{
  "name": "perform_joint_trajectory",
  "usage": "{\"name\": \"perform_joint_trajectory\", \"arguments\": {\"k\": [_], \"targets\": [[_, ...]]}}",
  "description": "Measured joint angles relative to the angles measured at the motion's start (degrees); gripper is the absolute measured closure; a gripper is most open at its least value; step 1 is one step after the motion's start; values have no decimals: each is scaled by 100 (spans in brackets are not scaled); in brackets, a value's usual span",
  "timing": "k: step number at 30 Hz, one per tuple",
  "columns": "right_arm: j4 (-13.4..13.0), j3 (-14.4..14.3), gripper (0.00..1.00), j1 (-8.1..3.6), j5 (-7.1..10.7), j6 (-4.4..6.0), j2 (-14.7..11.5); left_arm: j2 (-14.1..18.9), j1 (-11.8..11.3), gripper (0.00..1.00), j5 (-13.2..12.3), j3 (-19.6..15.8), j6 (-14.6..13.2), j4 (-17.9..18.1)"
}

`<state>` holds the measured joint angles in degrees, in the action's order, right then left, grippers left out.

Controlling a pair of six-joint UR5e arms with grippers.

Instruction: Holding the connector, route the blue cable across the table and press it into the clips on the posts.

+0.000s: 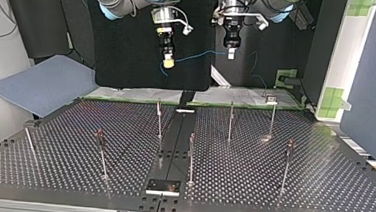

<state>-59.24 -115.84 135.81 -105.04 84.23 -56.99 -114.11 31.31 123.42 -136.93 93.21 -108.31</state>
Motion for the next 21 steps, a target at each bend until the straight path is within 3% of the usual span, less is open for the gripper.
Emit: {"name": "perform_joint_trajectory", "arguments": {"k": [9, 21], "targets": [[342, -21, 100, 3, -8, -28, 305, 0, 0, 100, 1, 2, 4, 1], [386, -23, 100, 3, -8, -28, 331, 12, -11, 100, 12, -9, -5, -8]]}}
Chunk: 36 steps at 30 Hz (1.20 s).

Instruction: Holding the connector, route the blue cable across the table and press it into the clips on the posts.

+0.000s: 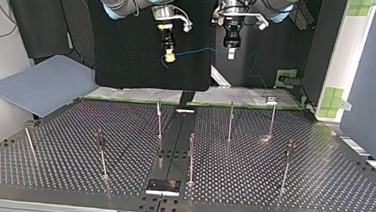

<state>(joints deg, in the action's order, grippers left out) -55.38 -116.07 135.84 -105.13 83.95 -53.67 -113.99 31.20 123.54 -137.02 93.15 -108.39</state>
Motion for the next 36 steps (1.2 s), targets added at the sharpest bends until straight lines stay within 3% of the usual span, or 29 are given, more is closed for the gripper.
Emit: {"name": "perform_joint_trajectory", "arguments": {"k": [8, 27, 32, 36], "targets": [[0, 1, 100, 0, 0, 0, 0, 178, -244, 100, 179, -297, -41, -258], [3, 3, 100, 3, -4, -4, -2, 179, -263, 100, 185, -349, -70, -273], [146, 140, 100, 42, -137, -36, -147, 284, -254, 100, 156, -315, -115, -366], [346, 311, 100, 95, -123, 18, -347, 455, -288, 100, 177, -304, -127, -537]]}}
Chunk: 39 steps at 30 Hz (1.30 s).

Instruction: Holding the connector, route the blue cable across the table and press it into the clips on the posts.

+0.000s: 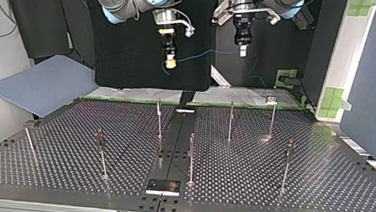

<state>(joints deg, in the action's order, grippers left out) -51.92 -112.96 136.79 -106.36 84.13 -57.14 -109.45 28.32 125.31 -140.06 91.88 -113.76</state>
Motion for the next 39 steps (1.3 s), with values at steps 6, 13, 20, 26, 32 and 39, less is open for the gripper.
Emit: {"name": "perform_joint_trajectory", "arguments": {"k": [6, 13, 20, 26, 32, 39], "targets": [[277, 255, 100, 76, 234, 224, -276, 284, -103, 100, 236, 155, -5, -283], [605, 571, 100, 147, 560, 413, -604, 635, -156, 100, 584, 494, 69, -633], [958, 795, 100, 186, 912, 595, -955, 985, -163, 100, 933, 842, 220, -982], [1267, 1043, 100, 248, 1223, 736, -1266, 1263, -178, 100, 1162, 1089, 275, -1262], [1542, 1311, 100, 381, 1477, 803, -1256, 1548, -224, 100, 1206, 1157, 366, -1547], [1903, 1671, 100, 494, 1556, 926, -1067, 1883, -286, 100, 1257, 1217, 456, -1881]]}}
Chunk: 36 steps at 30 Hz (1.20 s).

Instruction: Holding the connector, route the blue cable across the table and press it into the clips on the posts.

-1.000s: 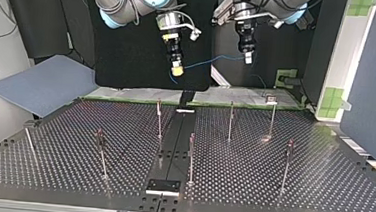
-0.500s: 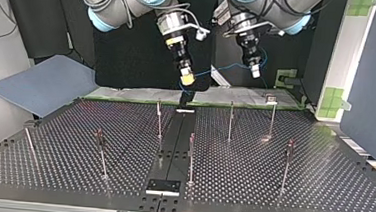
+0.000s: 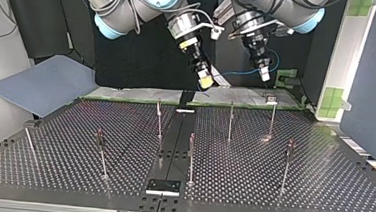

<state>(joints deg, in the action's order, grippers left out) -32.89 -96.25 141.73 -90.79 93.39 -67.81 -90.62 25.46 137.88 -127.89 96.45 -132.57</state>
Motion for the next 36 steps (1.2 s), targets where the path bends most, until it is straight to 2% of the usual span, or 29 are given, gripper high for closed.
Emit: {"name": "perform_joint_trajectory", "arguments": {"k": [6, 13, 20, 27, 36], "targets": [[307, 321, 100, -3, 2, 82, 84, 311, -133, 100, 54, 261, 93, -311], [559, 684, 100, -4, 10, 141, 133, 627, -259, 100, 37, 386, 42, -628], [849, 1021, 100, 19, 76, 154, 150, 923, -390, 100, -213, 410, -60, -941], [1045, 1379, 100, 10, 125, 162, 227, 849, -509, 100, -569, 510, -57, -1303], [1260, 1828, 100, -17, 138, 164, 439, 604, -694, 100, -668, 777, -90, -1322]]}}
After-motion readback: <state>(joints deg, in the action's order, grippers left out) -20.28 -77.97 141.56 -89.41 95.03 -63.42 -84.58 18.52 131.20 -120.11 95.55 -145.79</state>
